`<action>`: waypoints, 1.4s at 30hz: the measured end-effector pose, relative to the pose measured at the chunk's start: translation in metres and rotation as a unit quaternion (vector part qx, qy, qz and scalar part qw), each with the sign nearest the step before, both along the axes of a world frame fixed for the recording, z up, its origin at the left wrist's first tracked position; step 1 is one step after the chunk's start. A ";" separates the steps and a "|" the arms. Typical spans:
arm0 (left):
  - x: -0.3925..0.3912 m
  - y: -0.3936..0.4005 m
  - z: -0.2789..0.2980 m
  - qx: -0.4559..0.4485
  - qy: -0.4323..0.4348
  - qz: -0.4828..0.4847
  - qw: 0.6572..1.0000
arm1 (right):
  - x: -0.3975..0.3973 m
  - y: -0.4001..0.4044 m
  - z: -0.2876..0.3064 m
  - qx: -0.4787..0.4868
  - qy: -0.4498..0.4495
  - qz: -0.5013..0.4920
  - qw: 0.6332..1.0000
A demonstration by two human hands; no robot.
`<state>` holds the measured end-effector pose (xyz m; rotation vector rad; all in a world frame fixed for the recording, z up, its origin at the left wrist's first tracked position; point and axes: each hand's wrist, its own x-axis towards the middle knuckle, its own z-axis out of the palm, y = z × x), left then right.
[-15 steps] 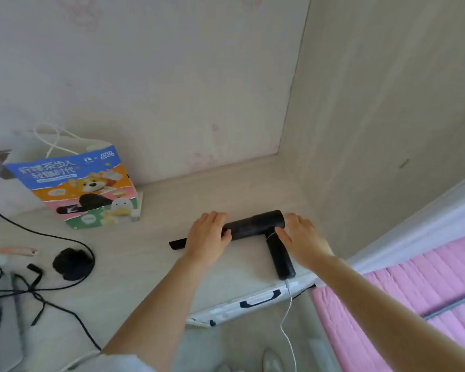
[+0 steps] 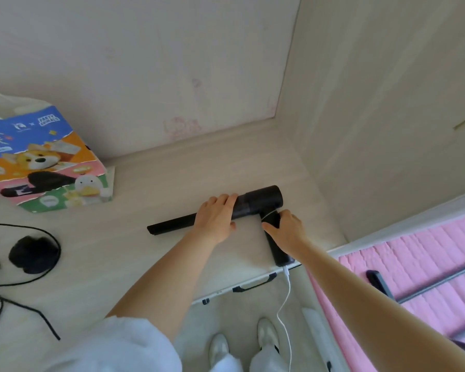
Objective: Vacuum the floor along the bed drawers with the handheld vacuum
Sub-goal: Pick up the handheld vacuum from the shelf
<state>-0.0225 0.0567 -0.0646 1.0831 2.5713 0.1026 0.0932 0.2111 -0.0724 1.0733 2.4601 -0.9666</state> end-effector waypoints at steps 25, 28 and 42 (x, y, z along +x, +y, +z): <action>0.065 -0.021 0.063 0.174 -0.094 -0.119 0.973 | 0.127 -0.054 0.098 -0.052 0.084 -0.150 0.984; 0.091 -0.016 0.068 0.199 -0.101 -0.153 0.963 | 0.163 -0.060 0.111 -0.084 0.095 -0.163 0.979; 0.197 0.034 0.074 0.230 -0.157 -0.235 0.931 | 0.289 -0.057 0.145 -0.255 0.211 -0.293 0.897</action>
